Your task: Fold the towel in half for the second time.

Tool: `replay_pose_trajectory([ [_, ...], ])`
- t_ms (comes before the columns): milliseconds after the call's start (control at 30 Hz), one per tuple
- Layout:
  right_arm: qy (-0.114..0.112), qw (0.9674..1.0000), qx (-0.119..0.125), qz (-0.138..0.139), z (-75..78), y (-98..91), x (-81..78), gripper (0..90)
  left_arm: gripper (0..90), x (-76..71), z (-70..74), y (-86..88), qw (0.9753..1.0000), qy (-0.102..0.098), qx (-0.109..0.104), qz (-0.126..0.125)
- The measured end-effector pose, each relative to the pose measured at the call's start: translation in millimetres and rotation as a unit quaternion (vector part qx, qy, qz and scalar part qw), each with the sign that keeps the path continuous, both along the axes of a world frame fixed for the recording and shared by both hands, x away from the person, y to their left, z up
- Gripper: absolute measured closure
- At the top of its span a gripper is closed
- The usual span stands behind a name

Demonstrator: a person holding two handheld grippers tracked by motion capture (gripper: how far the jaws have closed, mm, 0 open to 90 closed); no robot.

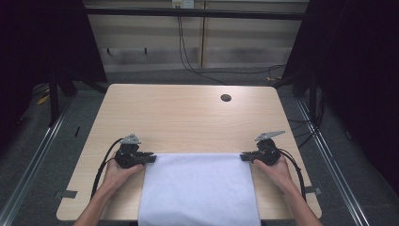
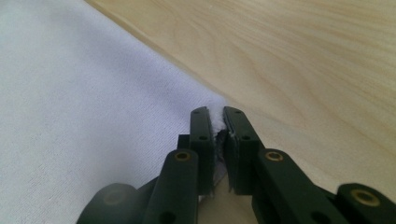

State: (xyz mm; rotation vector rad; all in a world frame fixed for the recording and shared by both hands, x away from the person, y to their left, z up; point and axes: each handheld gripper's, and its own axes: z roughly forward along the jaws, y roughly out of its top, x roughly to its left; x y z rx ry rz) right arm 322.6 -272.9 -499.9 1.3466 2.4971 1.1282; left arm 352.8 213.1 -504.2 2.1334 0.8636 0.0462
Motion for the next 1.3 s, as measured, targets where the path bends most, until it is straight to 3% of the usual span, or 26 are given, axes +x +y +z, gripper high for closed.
replay_pose_trajectory([
  [67, 0.002, 1.0000, 0.001, 0.001, 0.5, -0.4, -0.4, 83.7, 82.0, 0.0, -0.4, 1.6, 1.0000, 0.007, -0.005, 0.003],
  [233, -0.006, 0.9999, 0.012, 0.006, 6.0, -2.9, -4.3, 84.9, 83.6, -1.4, 3.5, 1.9, 1.0000, -0.003, 0.005, -0.003],
  [300, -0.015, 0.9994, 0.031, 0.008, 14.3, -7.1, -8.9, 85.4, 83.8, 0.3, 7.5, 2.8, 1.0000, -0.003, -0.005, -0.005],
  [467, -0.034, 0.9983, 0.048, 0.005, 29.3, -10.3, -7.5, 85.8, 83.7, 3.7, 20.6, 7.5, 0.9996, -0.012, -0.023, 0.002],
  [500, -0.051, 0.9975, 0.048, 0.004, 39.1, -9.8, -3.6, 85.7, 83.6, 5.6, 27.8, 10.8, 0.9990, -0.018, -0.039, 0.008],
  [667, -0.080, 0.9947, 0.065, 0.006, 58.1, -7.3, 5.8, 85.9, 83.6, 12.9, 35.8, 16.7, 0.9986, -0.023, -0.044, 0.018],
  [733, -0.083, 0.9947, 0.060, 0.005, 64.5, -4.5, 11.2, 86.0, 83.6, 16.4, 38.6, 18.4, 0.9978, -0.028, -0.053, 0.028],
  [967, -0.088, 0.9941, 0.062, 0.008, 78.6, -5.0, 25.5, 86.3, 83.9, 29.5, 53.3, 18.3, 0.9976, -0.040, -0.048, 0.030],
  [1000, -0.088, 0.9941, 0.064, 0.005, 79.9, -5.6, 27.0, 86.3, 83.9, 34.1, 58.7, 19.6, 0.9966, -0.040, -0.063, 0.036],
  [1033, -0.088, 0.9941, 0.064, 0.002, 82.1, -6.3, 28.7, 86.3, 83.9, 34.1, 58.7, 19.6, 0.9966, -0.040, -0.063, 0.036],
  [1167, -0.095, 0.9932, 0.066, -0.003, 95.1, -8.5, 38.7, 86.8, 84.0, 46.4, 74.6, 17.0, 0.9959, -0.052, -0.058, 0.046],
  [1300, -0.105, 0.9922, 0.066, -0.008, 107.3, -10.3, 49.3, 86.8, 84.0, 59.4, 94.4, 12.7, 0.9940, -0.078, -0.058, 0.049],
])
